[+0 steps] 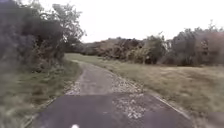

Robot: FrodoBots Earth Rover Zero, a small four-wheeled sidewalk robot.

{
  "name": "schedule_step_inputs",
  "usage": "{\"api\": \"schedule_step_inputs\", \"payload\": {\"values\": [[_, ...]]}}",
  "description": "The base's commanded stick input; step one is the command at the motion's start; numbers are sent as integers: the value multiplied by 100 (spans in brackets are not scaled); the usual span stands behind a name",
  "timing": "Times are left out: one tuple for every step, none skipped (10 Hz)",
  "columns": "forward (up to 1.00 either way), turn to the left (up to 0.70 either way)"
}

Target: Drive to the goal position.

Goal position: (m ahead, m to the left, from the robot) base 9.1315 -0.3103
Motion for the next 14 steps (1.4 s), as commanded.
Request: {"api": "schedule_step_inputs", "payload": {"values": [[100,7],[100,2],[100,0],[100,0],[100,0],[100,0],[100,0],[100,0],[100,0],[100,0],[100,0],[100,2],[100,7],[100,18]]}}
